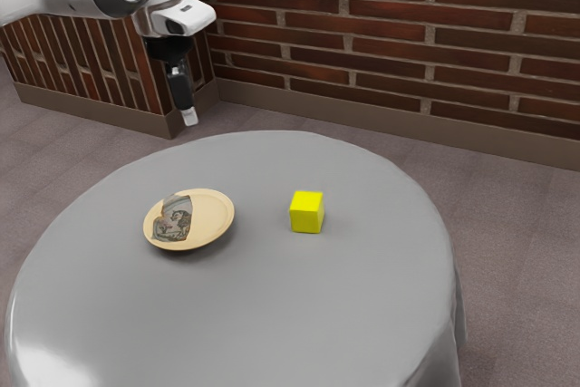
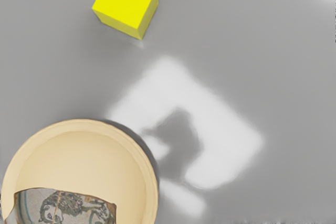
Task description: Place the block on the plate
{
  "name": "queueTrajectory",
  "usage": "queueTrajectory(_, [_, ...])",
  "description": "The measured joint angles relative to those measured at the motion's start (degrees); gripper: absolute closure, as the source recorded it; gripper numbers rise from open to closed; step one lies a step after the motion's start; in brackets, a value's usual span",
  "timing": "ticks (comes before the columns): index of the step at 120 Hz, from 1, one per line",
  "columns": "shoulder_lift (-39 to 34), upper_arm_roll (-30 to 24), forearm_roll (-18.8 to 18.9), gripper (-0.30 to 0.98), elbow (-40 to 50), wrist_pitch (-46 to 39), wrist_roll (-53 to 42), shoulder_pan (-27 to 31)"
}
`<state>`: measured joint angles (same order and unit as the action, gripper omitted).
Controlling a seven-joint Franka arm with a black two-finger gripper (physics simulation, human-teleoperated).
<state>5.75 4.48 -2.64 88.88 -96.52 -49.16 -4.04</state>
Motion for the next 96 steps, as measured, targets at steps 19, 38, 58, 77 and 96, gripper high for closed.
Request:
queueTrajectory(19, [0.0, 0.0, 0.06, 0.0, -0.05, -0.03, -1.78, -0.02])
queueTrajectory(38, [0.68, 0.0, -0.09, 0.0, 0.04, 0.09, -3.12, -0.06])
queueTrajectory(58, [9.66, 0.0, -0.05, 0.0, -8.27, 1.93, -4.24, -3.58])
queueTrajectory(77, [20.53, 0.04, 0.18, 0.0, -18.41, 2.02, -6.74, -5.9])
queueTrajectory(96, [26.69, 0.28, 0.26, 0.0, -19.96, -3.13, -11.01, -8.07])
